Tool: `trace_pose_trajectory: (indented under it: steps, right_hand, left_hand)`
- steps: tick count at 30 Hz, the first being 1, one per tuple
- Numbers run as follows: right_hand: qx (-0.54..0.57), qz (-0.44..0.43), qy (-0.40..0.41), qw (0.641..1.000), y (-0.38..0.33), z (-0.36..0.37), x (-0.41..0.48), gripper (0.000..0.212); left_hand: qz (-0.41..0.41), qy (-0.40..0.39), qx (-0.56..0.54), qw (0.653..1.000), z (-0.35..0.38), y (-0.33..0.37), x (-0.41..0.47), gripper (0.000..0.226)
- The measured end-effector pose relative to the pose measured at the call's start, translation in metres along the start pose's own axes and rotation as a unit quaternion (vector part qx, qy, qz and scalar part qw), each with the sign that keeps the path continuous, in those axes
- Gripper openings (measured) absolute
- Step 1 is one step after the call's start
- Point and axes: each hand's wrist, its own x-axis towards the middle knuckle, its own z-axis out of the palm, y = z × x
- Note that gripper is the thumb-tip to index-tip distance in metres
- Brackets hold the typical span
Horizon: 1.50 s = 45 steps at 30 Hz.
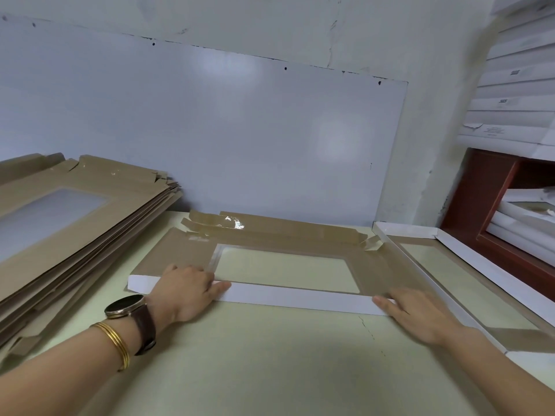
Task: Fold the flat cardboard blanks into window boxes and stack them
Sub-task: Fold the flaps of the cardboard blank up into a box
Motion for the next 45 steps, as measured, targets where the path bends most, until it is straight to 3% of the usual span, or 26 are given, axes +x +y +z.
trace_pose_trajectory:
  steps: [6, 11, 19, 27, 30, 34, 38, 42, 45]
  right_hand:
    - [-0.041, 0.004, 0.031, 0.999, 0.001, 0.006, -0.001, 0.050]
    - [-0.001, 0.020, -0.001, 1.000, 0.009, 0.005, -0.002, 0.048]
    - [0.032, 0.059, -0.044, 0.997, 0.009, 0.007, 0.003, 0.050]
    - [-0.037, 0.059, -0.031, 0.997, 0.003, 0.012, 0.010, 0.041]
    - [-0.081, 0.074, -0.039, 0.993, 0.000, 0.016, 0.012, 0.035]
    - [-0.079, 0.030, 0.000, 0.996, -0.017, 0.022, 0.016, 0.029]
    - [0.026, -0.027, 0.011, 0.999, -0.061, 0.027, 0.016, 0.057]
    - [0.071, -0.082, -0.010, 0.994, -0.125, 0.033, 0.017, 0.051]
    - [0.059, -0.112, -0.037, 0.991, -0.168, 0.036, 0.020, 0.058]
  left_hand:
    - [-0.011, 0.007, 0.019, 1.000, -0.004, -0.017, -0.006, 0.067]
    - [-0.003, -0.021, -0.026, 0.999, -0.010, -0.026, -0.009, 0.054]
    - [-0.038, -0.007, -0.012, 0.999, -0.007, -0.036, -0.009, 0.087]
    - [-0.049, -0.012, -0.019, 0.999, -0.002, -0.035, -0.006, 0.067]
    - [-0.037, 0.043, 0.012, 0.998, 0.004, -0.032, -0.005, 0.069]
    - [0.030, 0.089, 0.007, 0.996, 0.009, -0.009, -0.003, 0.054]
    - [0.112, 0.034, -0.128, 0.985, 0.006, 0.037, -0.003, 0.069]
    - [0.048, -0.021, -0.103, 0.993, 0.009, 0.078, 0.003, 0.053]
    - [0.013, -0.045, -0.105, 0.993, 0.010, 0.092, 0.007, 0.053]
